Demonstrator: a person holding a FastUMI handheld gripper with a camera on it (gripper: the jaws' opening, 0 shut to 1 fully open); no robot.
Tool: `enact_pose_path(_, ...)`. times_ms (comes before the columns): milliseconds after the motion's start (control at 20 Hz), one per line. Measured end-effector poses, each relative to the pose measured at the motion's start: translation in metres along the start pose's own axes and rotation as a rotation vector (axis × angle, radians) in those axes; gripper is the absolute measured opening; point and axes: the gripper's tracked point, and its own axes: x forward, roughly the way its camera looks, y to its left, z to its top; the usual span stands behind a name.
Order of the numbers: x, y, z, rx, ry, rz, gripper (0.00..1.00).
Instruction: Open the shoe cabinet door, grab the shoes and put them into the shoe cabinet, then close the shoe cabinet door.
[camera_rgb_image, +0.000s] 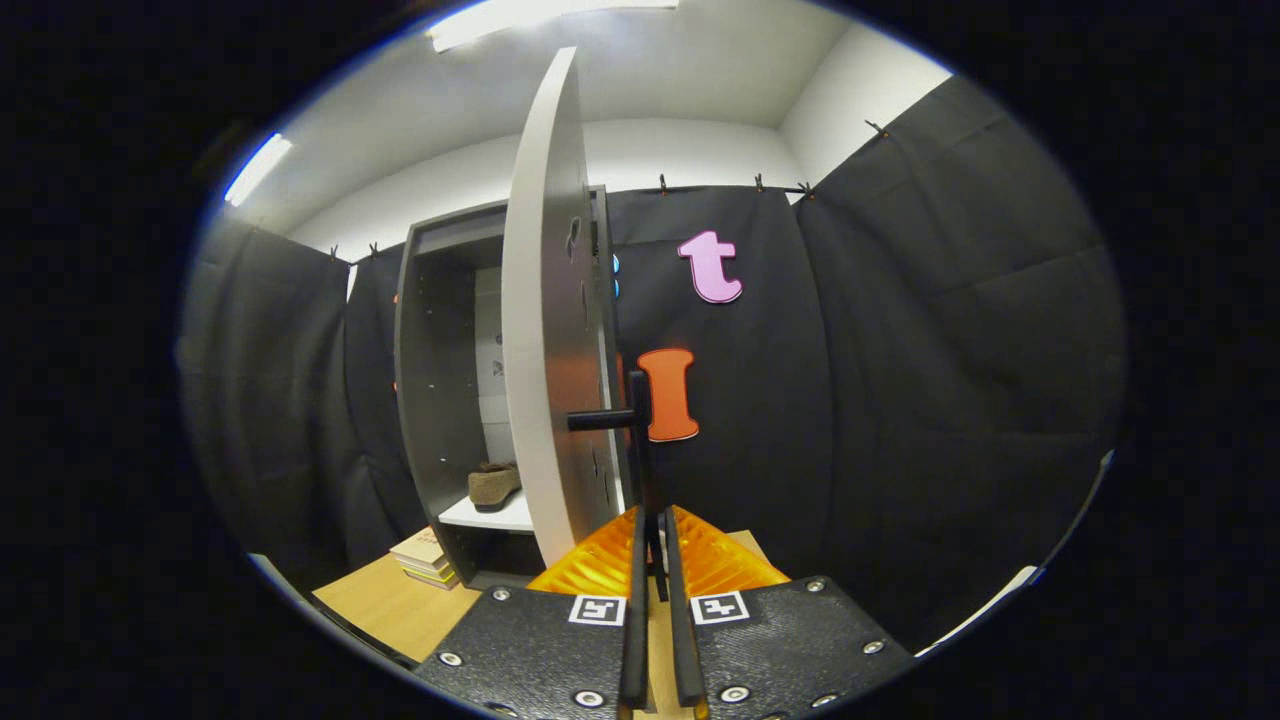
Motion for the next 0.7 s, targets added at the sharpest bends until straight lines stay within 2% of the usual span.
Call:
enact_pose_path(100,0.000,0.001,-0.003,-0.011,0.000,-0.005,0.15)
enact_pose_path(500,-0.017,0.005,0.007,-0.027,0.001,-0.060,0.11)
enact_pose_path(600,-0.030,0.010,0.015,-0.033,-0.006,-0.089,0.14)
enact_pose_path(650,-0.038,0.011,0.015,-0.041,-0.003,-0.119,0.19)
enact_pose_path(700,-0.045,0.012,0.015,-0.045,0.004,-0.143,0.28)
